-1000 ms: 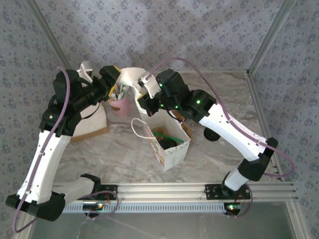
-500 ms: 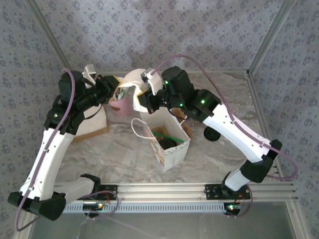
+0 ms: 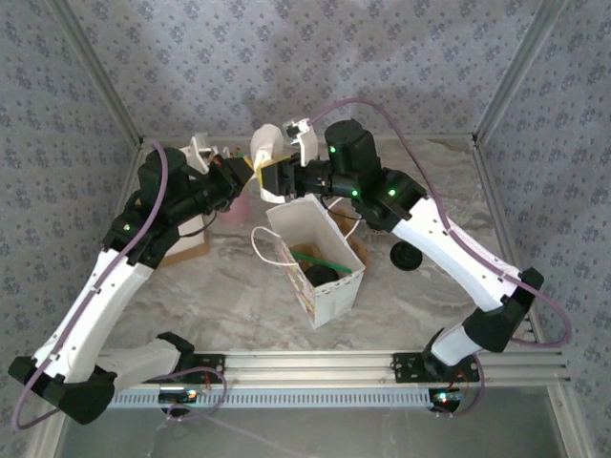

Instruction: Pack the takeout coffee

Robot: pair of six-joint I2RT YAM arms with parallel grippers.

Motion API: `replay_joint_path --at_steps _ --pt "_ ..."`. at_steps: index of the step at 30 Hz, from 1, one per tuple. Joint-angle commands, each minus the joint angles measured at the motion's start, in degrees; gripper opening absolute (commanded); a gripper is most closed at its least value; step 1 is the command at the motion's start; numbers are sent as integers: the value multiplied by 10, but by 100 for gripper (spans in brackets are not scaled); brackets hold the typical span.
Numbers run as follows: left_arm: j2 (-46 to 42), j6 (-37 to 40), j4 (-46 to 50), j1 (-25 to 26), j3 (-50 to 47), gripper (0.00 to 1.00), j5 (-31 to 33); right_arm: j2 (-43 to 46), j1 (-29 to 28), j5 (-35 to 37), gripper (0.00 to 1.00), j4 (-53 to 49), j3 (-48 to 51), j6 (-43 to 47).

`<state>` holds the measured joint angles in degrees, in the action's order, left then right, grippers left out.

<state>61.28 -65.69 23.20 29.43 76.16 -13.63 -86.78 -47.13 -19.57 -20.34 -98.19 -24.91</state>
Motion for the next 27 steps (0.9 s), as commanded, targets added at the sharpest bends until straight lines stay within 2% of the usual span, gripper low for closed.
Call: replay_joint_path --at_steps 1,5,10,12,15,20,27 --pt "-3 -3 -28 8 7 6 13 20 4 -23 44 46 14 -31" --pt "3 -1 -32 18 9 5 17 22 10 -26 51 59 20 -51" --pt "10 6 -28 32 12 4 26 23 23 -32 54 81 28 -88" --pt "13 9 -22 33 14 4 30 27 28 -37 64 95 34 -101" --pt "15 12 -16 33 12 3 36 32 32 -43 70 114 46 -107" --pt "21 12 -21 37 12 3 35 30 34 -38 69 122 48 -129" --pt "45 18 -27 62 27 3 34 9 35 -35 56 120 33 -145"
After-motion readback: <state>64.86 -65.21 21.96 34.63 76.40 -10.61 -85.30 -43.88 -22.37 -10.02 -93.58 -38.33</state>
